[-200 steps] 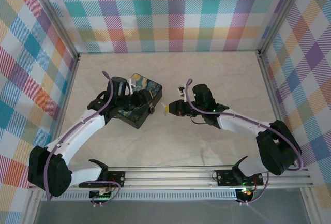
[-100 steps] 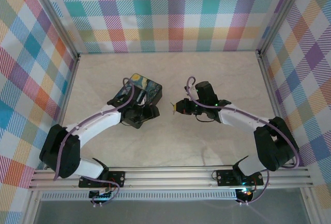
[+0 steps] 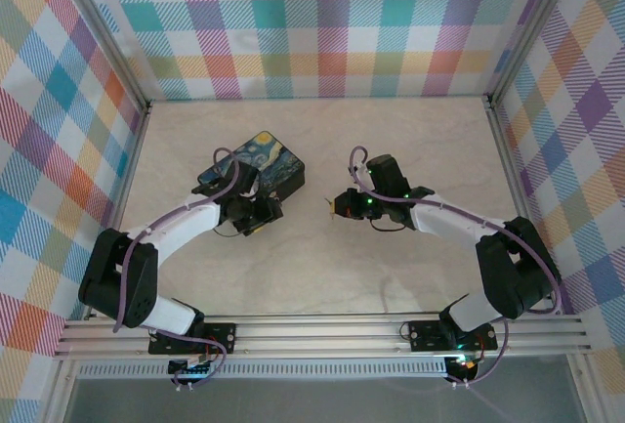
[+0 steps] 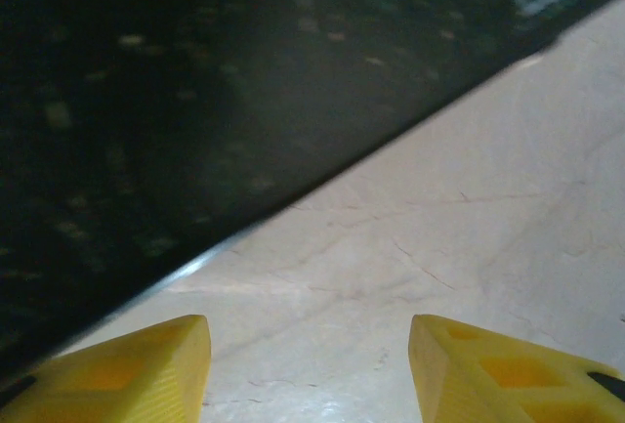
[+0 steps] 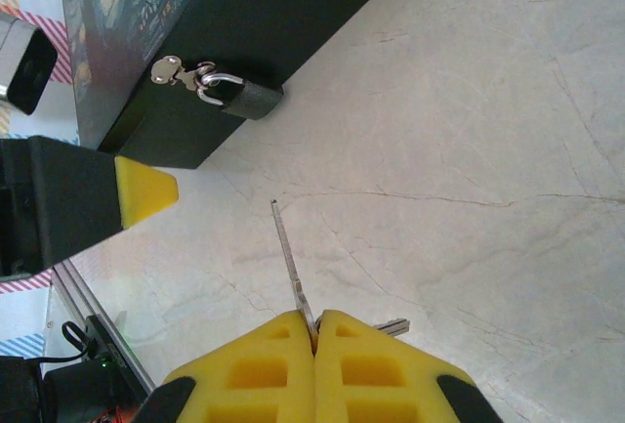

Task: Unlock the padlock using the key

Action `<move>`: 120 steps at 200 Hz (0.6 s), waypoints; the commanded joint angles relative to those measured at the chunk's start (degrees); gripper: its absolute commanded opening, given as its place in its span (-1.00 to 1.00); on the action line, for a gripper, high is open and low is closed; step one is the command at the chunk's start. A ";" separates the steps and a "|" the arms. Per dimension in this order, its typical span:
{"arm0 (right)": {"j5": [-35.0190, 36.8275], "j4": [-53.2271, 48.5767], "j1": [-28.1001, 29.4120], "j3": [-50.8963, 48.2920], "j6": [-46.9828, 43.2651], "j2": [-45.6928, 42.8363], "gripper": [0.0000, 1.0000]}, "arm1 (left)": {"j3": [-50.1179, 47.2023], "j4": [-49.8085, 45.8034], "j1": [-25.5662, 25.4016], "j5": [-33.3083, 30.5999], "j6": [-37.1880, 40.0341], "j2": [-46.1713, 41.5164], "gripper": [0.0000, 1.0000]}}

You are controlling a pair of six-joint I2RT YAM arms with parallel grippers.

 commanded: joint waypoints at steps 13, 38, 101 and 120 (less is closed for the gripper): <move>0.30 -0.52 0.12 1.72 -0.92 0.29 -1.00 | -0.43 -2.73 4.15 -0.04 3.23 -2.32 0.11; 0.44 -0.73 0.09 1.48 -0.93 0.46 -1.00 | 1.72 -3.16 2.81 3.73 3.30 -5.92 0.11; 3.58 -3.41 -1.93 2.76 -0.98 0.66 -1.00 | 6.19 0.62 -12.50 1.73 -2.18 -0.95 0.12; 4.43 -4.87 -3.34 2.37 -1.02 -0.51 -1.00 | 5.73 3.18 -13.54 2.36 -2.13 4.82 0.11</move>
